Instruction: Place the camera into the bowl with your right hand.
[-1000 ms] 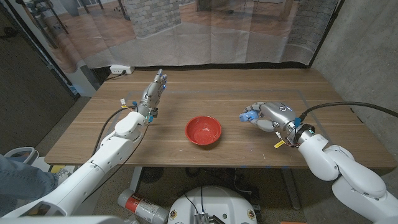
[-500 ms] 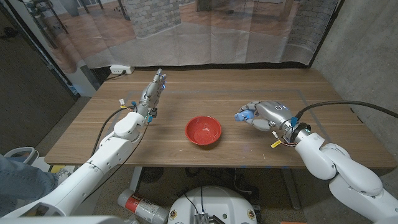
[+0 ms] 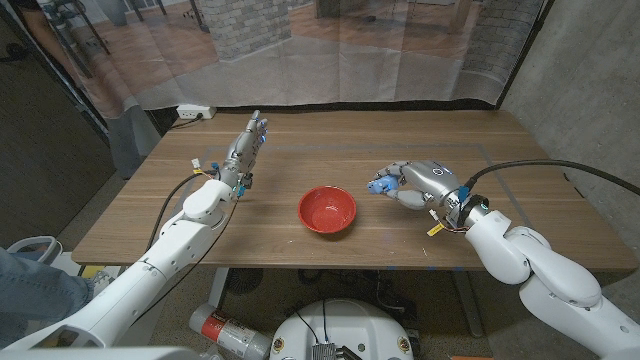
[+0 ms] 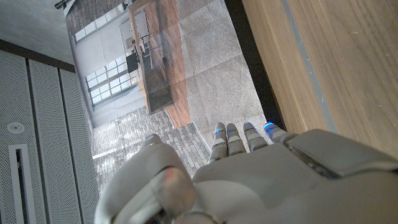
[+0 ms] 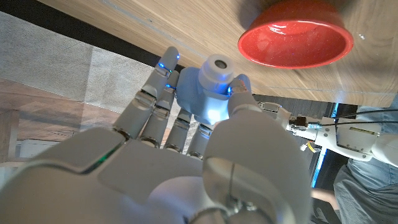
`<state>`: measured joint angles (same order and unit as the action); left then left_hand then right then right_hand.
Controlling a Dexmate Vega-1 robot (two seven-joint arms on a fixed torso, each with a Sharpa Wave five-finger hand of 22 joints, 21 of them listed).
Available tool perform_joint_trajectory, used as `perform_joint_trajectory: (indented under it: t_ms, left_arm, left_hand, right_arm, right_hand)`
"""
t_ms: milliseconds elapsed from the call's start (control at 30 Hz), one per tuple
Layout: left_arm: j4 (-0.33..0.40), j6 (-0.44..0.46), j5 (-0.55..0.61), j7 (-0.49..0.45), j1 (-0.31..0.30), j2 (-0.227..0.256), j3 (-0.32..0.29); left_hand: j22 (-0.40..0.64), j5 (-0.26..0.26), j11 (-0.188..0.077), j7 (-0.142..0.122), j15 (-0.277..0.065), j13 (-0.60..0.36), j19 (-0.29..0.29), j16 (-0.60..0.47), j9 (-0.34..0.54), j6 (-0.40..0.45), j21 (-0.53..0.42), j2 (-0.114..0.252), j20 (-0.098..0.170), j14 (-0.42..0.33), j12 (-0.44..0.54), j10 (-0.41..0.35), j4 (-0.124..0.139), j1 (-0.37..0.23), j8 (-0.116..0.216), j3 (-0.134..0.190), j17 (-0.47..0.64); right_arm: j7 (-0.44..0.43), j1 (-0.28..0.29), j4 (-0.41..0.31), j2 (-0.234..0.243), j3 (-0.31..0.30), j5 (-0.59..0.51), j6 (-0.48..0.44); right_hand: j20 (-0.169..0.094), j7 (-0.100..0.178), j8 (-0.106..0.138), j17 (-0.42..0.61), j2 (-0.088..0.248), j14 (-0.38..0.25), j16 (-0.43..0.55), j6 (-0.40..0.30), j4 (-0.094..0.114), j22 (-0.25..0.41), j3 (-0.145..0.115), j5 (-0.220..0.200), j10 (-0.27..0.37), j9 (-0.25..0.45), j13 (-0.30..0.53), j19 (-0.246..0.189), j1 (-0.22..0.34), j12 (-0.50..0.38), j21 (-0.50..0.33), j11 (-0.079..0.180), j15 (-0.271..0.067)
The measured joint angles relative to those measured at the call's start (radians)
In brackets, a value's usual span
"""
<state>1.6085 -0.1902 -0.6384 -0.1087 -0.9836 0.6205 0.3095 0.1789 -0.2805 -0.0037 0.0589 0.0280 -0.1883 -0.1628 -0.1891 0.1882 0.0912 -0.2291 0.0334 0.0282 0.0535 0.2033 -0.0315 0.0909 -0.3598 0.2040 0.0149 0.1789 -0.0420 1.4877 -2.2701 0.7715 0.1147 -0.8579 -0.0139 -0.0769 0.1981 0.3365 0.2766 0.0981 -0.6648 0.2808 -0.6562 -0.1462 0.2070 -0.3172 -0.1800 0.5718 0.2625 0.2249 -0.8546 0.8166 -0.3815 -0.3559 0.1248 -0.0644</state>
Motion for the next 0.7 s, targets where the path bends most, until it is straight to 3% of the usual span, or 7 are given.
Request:
perform_joint_trajectory:
  t_ms: [700]
  left_arm:
    - [-0.007,-0.007,-0.002,0.003,0.002,0.001,-0.006]
  left_hand:
    - [0.000,0.000,0.000,0.000,0.000,0.000,0.004,0.000,0.000,0.000,0.001,0.000,-0.004,0.000,0.000,0.000,0.000,0.000,0.000,0.000,0.000]
  right_arm:
    - [-0.005,-0.082,0.027,0.006,0.073,0.014,0.043]
  right_hand:
    - [0.000,-0.002,0.004,0.005,0.002,-0.002,0.000,-0.012,0.000,0.000,0.000,0.000,0.011,0.000,0.001,0.000,0.003,-0.004,0.000,0.000,0.002]
